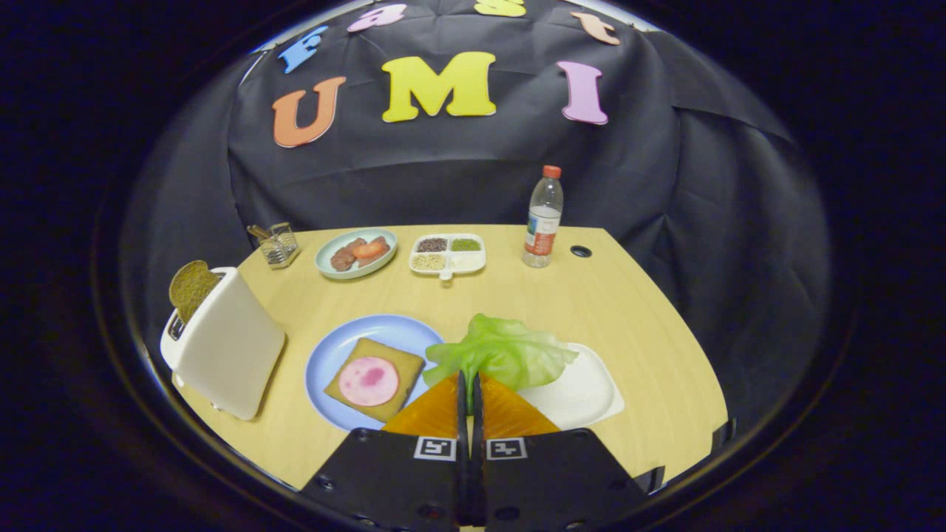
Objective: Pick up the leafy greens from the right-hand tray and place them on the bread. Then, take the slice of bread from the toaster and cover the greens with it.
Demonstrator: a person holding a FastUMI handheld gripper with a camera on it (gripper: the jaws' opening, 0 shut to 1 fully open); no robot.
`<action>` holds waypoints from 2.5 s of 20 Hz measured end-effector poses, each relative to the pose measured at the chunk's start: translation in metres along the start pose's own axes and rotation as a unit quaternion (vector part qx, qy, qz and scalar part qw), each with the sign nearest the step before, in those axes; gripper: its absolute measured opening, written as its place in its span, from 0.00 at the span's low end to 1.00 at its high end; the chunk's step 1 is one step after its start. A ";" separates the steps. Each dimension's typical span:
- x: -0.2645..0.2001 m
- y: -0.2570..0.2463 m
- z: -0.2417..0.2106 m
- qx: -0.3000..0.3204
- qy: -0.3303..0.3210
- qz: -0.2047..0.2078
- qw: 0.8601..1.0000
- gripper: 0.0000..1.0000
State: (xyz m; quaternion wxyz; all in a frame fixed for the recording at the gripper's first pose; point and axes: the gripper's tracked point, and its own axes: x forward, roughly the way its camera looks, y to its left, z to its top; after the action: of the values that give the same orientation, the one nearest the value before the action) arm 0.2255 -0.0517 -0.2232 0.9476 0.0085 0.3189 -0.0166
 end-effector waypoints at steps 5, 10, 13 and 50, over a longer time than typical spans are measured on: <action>0.015 0.063 -0.011 0.023 -0.001 0.045 0.999 0.00; 0.042 0.108 -0.032 0.027 0.024 0.072 0.997 0.00; 0.058 0.120 -0.048 0.027 0.044 0.076 0.996 0.01; -0.104 0.186 0.068 0.002 -0.087 0.050 0.995 0.97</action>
State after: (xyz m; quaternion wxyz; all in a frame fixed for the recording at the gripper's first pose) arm 0.1905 0.1351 -0.1046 0.9713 0.0249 0.2347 0.0292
